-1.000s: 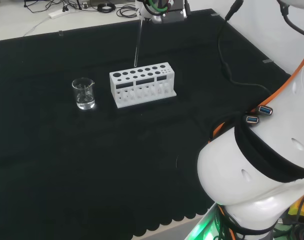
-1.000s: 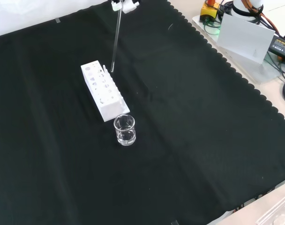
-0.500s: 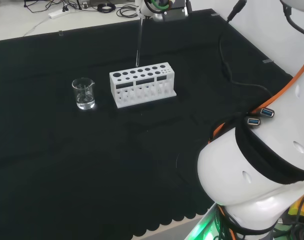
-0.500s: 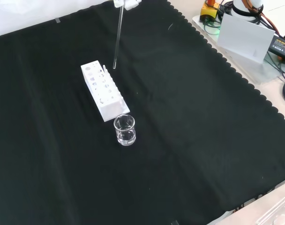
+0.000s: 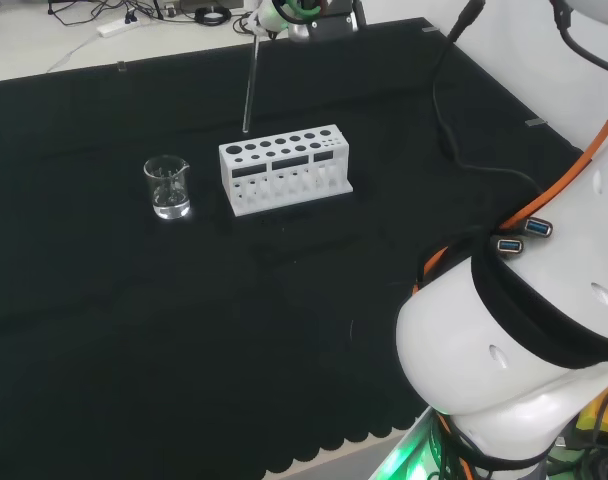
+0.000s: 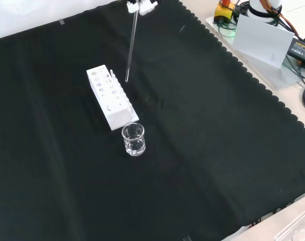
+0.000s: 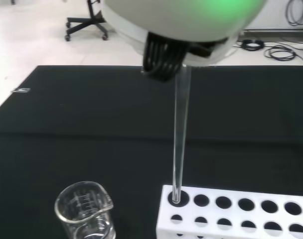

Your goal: Stir in the beaker to the left of the white test tube rack with the glass rod.

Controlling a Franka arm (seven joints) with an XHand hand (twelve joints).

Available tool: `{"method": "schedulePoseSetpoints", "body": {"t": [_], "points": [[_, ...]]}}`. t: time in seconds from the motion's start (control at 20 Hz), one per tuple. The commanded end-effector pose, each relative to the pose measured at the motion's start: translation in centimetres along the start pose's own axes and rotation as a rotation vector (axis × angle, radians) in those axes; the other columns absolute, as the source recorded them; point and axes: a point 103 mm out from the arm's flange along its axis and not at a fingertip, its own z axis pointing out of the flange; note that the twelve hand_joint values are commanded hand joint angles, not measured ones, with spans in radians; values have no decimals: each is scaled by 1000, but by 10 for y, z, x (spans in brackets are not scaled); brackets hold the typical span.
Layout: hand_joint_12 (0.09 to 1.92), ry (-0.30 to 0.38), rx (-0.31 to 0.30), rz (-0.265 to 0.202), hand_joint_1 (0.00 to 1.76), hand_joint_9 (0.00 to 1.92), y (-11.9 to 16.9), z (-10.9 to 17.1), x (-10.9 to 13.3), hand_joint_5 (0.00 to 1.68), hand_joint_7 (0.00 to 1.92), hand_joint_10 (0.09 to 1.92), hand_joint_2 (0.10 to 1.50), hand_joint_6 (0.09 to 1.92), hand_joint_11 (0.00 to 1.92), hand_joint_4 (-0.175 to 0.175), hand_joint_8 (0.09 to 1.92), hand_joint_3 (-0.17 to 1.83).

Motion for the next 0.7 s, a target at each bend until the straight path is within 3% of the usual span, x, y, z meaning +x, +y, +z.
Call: {"method": "schedulePoseSetpoints", "body": {"t": [0.05, 0.7], "points": [[556, 28, -9, -72, 1332, 1650, 8, -9, 23, 1389, 1292, 762, 564, 266, 1683, -175, 977, 820], [557, 20, 34, -185, 1333, 1650, 38, 4, 69, 1393, 1294, 760, 563, 259, 1682, -175, 975, 822]]}}
